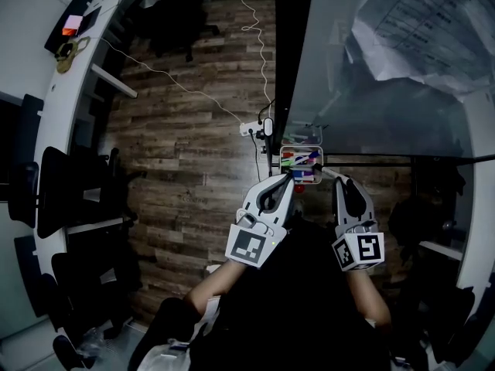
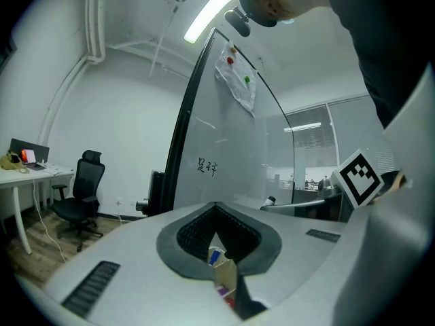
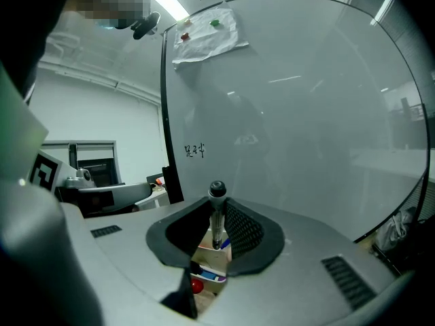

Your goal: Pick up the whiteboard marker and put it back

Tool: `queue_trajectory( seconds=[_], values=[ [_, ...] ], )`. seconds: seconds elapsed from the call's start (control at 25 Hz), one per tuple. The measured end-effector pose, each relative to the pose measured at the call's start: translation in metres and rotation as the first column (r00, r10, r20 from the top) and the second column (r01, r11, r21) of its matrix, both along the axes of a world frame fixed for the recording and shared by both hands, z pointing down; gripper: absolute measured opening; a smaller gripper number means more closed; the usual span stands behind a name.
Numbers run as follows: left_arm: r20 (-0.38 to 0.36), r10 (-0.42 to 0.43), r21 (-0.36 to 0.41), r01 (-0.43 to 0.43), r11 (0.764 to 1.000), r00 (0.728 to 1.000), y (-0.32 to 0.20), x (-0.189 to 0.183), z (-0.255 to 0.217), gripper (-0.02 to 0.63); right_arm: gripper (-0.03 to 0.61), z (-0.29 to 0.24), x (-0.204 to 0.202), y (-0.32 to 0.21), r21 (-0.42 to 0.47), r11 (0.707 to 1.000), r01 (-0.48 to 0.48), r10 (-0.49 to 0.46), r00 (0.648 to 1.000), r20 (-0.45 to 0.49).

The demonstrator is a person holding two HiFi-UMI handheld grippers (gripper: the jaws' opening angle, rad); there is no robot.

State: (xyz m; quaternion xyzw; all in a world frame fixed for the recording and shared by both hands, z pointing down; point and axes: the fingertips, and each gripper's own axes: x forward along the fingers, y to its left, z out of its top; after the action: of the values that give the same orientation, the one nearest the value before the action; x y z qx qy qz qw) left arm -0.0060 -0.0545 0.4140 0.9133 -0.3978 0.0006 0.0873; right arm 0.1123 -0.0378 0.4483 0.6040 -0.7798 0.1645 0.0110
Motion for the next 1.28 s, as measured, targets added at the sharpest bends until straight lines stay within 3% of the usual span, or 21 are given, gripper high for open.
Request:
queue_trajectory(
  seconds=[1.28],
  values=[
    [0.017, -0.019, -0.019, 0.019, 1.000, 1.000, -0.018, 0.014, 0.005, 0.006, 0.077, 0.031, 0.012, -0.027, -0.073, 0.997, 0.028, -0.027, 1.000, 0.013]
  ],
)
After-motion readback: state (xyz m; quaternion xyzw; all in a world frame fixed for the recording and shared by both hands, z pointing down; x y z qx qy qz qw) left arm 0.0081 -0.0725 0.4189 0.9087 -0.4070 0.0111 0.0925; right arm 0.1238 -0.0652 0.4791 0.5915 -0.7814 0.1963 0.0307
